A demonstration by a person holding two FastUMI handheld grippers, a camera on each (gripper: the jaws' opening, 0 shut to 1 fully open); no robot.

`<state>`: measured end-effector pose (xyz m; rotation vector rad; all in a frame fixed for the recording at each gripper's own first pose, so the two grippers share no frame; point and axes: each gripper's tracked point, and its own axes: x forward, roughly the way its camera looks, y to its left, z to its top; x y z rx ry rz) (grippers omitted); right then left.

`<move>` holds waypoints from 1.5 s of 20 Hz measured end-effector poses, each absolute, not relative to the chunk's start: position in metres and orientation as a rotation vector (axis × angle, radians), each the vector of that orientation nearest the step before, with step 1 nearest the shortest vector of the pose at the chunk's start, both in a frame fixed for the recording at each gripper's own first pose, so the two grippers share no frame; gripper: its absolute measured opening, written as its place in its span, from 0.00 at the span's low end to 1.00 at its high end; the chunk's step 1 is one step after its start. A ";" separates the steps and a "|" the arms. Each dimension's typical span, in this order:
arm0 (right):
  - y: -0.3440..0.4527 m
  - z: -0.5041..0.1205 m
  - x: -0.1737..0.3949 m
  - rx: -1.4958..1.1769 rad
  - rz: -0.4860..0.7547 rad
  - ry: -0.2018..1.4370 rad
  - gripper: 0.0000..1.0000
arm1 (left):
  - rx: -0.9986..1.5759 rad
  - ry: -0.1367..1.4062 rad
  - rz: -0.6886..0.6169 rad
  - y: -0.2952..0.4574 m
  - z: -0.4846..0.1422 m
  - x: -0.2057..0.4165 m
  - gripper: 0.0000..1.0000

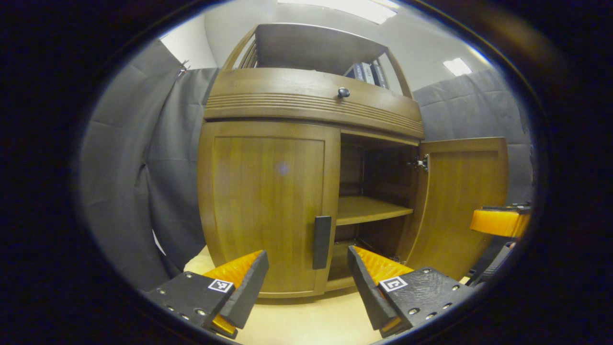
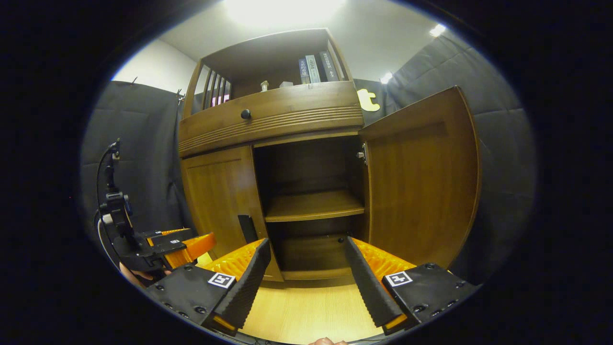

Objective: Open the right door of the double-door shoe cabinet with the right hand, and open the left door with the left hand.

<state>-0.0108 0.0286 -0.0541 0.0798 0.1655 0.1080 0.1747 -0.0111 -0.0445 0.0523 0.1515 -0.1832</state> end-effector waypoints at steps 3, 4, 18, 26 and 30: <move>0.026 -0.062 0.006 0.080 0.111 0.177 0.98 | 0.062 0.161 -0.174 -0.024 -0.054 0.204 0.95; 0.024 -0.063 0.011 0.083 0.113 0.178 0.98 | 0.068 0.168 -0.171 -0.028 -0.058 0.211 0.95; 0.022 -0.076 0.055 0.025 0.177 0.176 0.98 | 0.063 0.198 -0.124 -0.059 -0.092 0.294 0.49; 0.020 -0.087 0.068 0.046 0.181 0.192 0.98 | 0.104 0.196 -0.042 -0.053 -0.097 0.305 0.22; 0.018 -0.090 0.071 0.054 0.178 0.198 0.92 | 0.075 0.210 -0.081 -0.058 -0.099 0.303 0.07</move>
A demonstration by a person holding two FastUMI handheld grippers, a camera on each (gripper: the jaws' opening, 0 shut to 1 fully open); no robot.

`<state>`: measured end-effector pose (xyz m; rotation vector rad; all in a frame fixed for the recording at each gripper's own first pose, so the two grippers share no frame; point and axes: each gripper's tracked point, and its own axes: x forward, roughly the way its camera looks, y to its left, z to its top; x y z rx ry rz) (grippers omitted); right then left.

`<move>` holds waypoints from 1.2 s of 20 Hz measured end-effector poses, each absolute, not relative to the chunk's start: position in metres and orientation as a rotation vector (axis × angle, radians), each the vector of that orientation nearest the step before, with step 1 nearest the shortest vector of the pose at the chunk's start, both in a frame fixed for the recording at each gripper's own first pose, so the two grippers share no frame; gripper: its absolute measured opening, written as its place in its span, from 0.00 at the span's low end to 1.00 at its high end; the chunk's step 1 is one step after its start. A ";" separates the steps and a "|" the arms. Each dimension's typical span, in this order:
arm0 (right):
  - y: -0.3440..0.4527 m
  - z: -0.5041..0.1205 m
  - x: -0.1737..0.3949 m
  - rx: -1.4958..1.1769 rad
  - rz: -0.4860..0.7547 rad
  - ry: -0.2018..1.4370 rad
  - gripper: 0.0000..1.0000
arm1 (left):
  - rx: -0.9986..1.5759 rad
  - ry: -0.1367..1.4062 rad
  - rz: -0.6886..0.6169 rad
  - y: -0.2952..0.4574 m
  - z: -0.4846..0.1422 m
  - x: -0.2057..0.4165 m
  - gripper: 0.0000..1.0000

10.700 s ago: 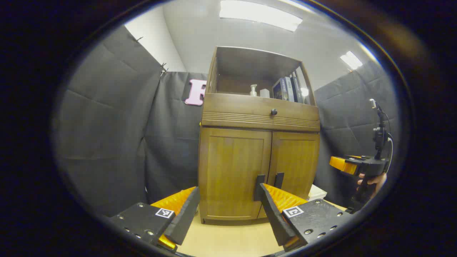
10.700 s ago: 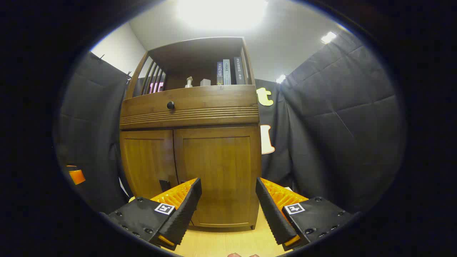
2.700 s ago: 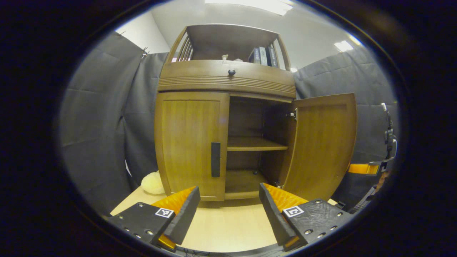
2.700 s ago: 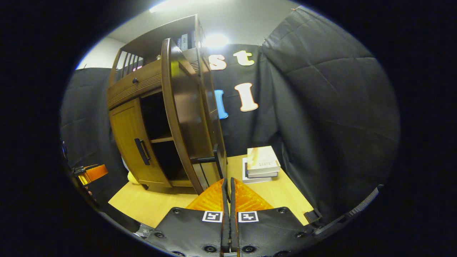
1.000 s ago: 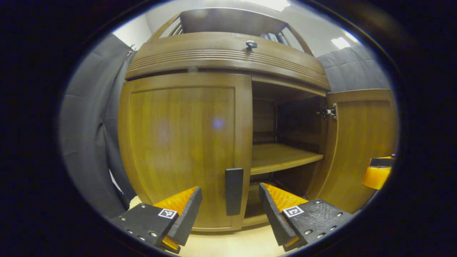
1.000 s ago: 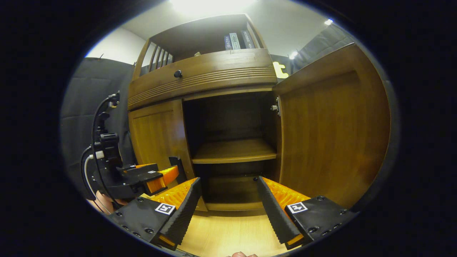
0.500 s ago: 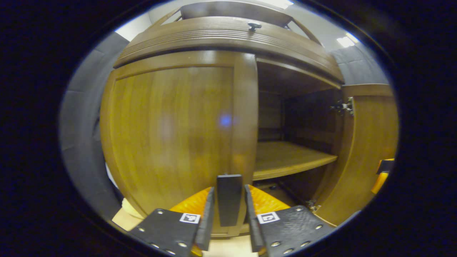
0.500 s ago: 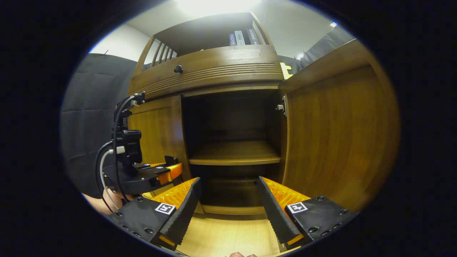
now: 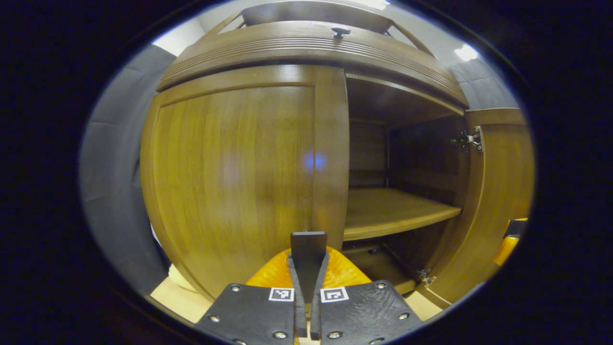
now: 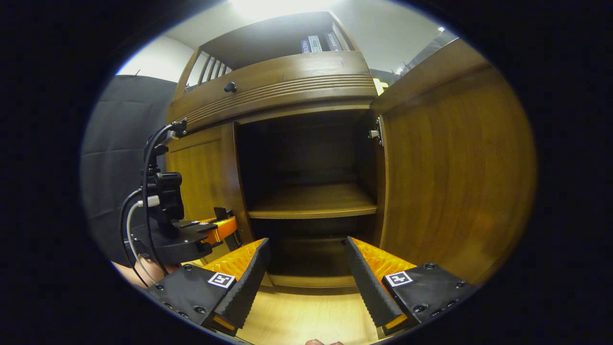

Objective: Open the right door of the double-door shoe cabinet with the right hand, and open the left door with the left hand.

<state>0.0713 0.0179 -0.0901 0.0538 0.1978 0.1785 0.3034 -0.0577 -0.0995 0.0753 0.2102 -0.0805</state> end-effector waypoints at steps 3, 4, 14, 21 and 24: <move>0.017 -0.091 0.070 0.056 0.170 0.201 0.98 | 0.091 0.207 -0.093 -0.056 -0.100 0.300 0.05; 0.017 -0.090 0.070 0.063 0.168 0.204 0.93 | 0.087 0.206 -0.091 -0.056 -0.099 0.299 0.05; 0.015 -0.093 0.071 0.068 0.148 0.219 0.98 | 0.050 0.190 -0.124 -0.050 -0.095 0.258 0.07; 0.011 -0.096 0.075 0.064 0.107 0.213 0.98 | 0.040 0.185 -0.146 -0.039 -0.093 0.222 0.07; 0.012 -0.098 0.075 0.066 0.098 0.210 0.92 | 0.042 0.178 -0.148 -0.031 -0.090 0.207 0.06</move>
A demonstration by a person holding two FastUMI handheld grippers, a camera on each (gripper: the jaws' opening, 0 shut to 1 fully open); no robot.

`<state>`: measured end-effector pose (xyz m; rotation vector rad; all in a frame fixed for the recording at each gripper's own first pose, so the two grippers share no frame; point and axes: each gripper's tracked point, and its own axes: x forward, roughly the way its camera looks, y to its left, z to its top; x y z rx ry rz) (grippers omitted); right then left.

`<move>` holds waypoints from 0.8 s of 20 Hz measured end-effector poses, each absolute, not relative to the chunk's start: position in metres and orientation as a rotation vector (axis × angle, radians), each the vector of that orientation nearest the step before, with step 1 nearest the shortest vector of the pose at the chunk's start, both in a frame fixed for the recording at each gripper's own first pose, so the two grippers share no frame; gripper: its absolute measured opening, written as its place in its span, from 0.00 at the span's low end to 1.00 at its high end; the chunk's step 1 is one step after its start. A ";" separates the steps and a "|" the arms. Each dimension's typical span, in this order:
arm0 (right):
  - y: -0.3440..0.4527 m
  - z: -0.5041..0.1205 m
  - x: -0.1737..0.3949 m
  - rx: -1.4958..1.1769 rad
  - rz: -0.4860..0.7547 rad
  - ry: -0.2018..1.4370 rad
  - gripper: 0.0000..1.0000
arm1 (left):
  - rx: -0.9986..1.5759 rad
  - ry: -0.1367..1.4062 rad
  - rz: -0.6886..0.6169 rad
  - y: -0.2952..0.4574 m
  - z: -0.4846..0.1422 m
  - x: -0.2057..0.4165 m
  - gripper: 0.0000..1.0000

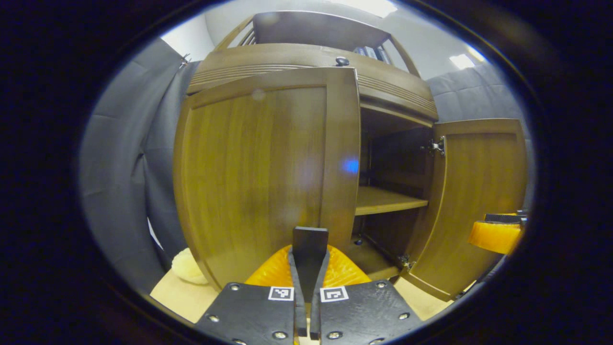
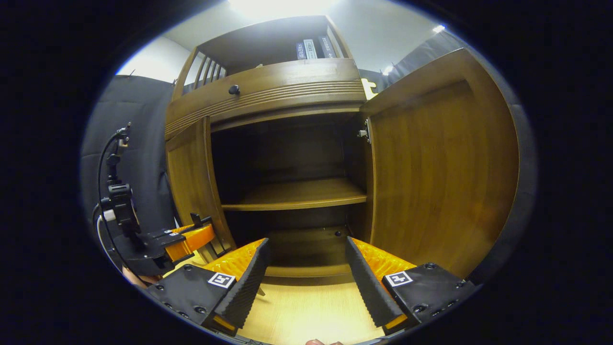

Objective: Open the right door of the double-door shoe cabinet with the right hand, and open the left door with the left hand.

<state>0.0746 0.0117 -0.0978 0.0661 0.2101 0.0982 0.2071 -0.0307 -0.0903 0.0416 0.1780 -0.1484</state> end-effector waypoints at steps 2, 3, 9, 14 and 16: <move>0.012 -0.095 0.074 0.066 0.096 0.208 0.92 | 0.037 0.176 -0.150 -0.026 -0.088 0.198 0.07; 0.012 -0.095 0.074 0.065 0.095 0.206 0.92 | 0.036 0.174 -0.150 -0.022 -0.087 0.192 0.07; 0.010 -0.095 0.072 0.064 0.081 0.196 0.93 | 0.032 0.155 -0.157 -0.002 -0.083 0.165 0.07; 0.012 -0.095 0.072 0.070 0.076 0.186 0.93 | 0.033 0.131 -0.154 0.003 -0.079 0.157 0.06; 0.011 -0.094 0.072 0.064 0.075 0.181 1.00 | 0.020 0.131 -0.154 0.006 -0.072 0.154 0.05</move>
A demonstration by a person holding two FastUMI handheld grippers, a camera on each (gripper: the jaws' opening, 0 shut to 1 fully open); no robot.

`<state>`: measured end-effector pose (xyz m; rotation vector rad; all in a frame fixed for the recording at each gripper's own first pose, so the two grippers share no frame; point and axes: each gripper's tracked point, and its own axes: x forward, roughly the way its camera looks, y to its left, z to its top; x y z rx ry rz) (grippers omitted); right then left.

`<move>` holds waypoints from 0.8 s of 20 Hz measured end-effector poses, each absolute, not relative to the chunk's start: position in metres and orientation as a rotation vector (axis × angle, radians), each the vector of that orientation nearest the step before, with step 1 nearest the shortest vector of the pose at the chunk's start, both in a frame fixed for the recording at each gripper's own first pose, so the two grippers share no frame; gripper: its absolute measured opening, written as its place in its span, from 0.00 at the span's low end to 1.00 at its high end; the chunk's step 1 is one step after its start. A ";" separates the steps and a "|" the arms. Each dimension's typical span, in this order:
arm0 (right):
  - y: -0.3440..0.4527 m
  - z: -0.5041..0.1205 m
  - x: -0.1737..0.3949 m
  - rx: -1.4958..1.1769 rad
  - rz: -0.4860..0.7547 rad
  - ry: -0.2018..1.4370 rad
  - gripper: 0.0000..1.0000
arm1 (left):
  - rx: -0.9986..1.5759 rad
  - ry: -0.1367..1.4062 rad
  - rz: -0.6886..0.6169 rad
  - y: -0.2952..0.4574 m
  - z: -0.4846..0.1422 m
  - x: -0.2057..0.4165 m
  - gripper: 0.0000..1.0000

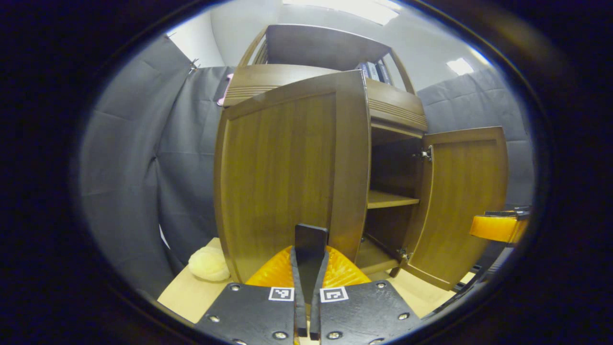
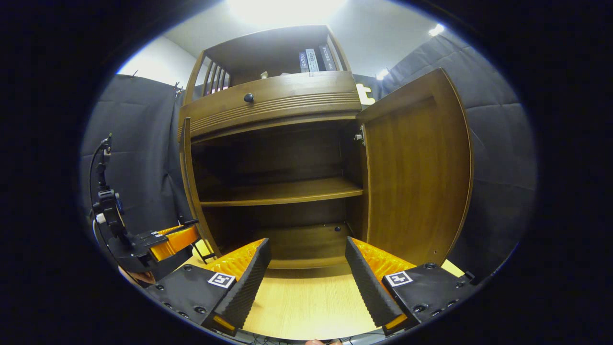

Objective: Open the right door of the double-door shoe cabinet with the right hand, and open the left door with the left hand.

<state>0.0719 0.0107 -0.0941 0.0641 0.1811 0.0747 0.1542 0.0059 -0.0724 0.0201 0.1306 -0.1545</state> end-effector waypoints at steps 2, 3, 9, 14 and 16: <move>0.011 -0.094 0.072 0.062 0.078 0.177 0.92 | 0.015 0.130 -0.149 0.012 -0.066 0.150 0.06; 0.011 -0.095 0.071 0.059 0.080 0.176 0.92 | 0.020 0.128 -0.144 0.013 -0.065 0.148 0.06; 0.014 -0.094 0.071 0.070 0.087 0.173 0.99 | 0.000 0.106 -0.117 0.028 -0.058 0.125 0.05; 0.013 -0.095 0.071 0.054 0.096 0.179 0.98 | -0.002 0.089 -0.127 0.045 -0.054 0.111 0.04; 0.014 -0.095 0.071 0.056 0.102 0.182 0.98 | -0.004 0.079 -0.138 0.049 -0.053 0.109 0.03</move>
